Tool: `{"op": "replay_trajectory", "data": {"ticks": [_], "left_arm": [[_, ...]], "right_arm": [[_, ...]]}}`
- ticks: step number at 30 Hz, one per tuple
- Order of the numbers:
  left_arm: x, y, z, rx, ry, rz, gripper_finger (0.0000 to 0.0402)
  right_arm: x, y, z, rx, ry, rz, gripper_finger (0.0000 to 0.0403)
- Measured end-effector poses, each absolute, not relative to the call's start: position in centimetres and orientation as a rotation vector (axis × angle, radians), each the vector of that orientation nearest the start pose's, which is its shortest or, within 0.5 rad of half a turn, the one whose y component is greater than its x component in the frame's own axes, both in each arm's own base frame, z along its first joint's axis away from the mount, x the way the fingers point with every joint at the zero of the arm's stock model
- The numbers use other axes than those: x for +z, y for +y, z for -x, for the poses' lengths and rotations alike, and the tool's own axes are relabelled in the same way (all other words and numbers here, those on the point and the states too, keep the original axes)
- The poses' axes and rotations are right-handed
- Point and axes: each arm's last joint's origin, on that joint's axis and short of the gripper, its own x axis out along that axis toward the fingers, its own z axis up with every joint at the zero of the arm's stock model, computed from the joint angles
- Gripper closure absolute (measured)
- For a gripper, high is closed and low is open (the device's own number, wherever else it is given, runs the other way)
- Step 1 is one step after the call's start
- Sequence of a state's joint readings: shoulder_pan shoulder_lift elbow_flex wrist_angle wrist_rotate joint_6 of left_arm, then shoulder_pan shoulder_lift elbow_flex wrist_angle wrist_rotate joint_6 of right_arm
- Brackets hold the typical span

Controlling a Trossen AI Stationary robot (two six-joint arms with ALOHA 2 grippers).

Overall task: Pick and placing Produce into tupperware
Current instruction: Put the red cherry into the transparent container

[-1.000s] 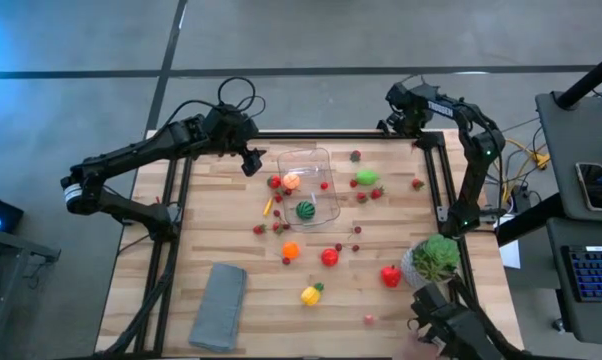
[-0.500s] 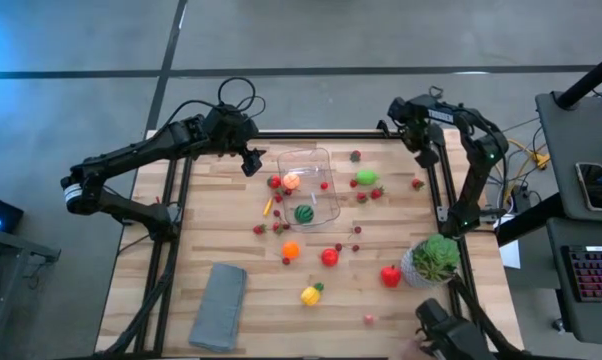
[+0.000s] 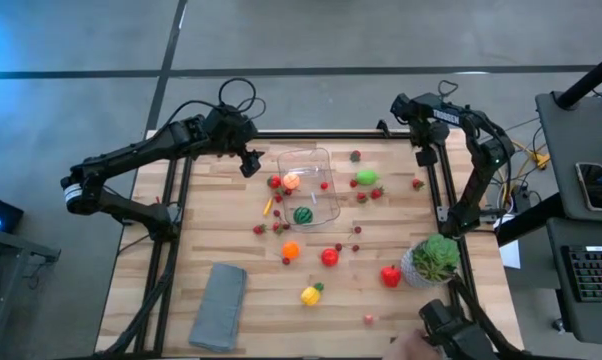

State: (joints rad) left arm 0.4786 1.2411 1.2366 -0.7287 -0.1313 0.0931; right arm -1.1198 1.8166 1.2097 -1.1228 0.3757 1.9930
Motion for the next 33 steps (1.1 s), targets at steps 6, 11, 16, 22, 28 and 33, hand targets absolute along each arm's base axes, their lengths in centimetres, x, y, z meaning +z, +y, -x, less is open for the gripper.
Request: {"op": "replay_trajectory", "data": {"ticks": [6, 11, 16, 22, 28, 33], "left_arm": [[34.5, 11.8, -22.0, 0.541, 0.787, 0.050, 0.0139], [34.3, 11.7, -21.8, 0.535, 0.817, 0.059, 0.0139], [34.1, 11.6, -21.6, 0.533, 0.845, 0.068, 0.0139], [34.0, 11.6, -21.5, 0.532, 0.860, 0.072, 0.0139], [34.0, 11.6, -21.5, 0.532, 0.859, 0.072, 0.0139], [34.0, 11.6, -21.5, 0.532, 0.859, 0.071, 0.0139]], "right_arm": [[16.5, -28.8, -11.9, 2.668, -0.063, 1.784, 0.0140], [16.1, -29.3, -12.1, 2.632, 0.016, 1.760, 0.0140], [15.9, -29.5, -12.2, 2.607, 0.109, 1.732, 0.0140], [15.8, -29.5, -12.3, 2.624, 0.069, 1.739, 0.0140], [15.9, -29.5, -12.7, 2.707, -0.031, 1.749, 0.0140], [15.6, -30.7, -13.3, 2.880, -0.286, 1.924, 0.0140]]}}
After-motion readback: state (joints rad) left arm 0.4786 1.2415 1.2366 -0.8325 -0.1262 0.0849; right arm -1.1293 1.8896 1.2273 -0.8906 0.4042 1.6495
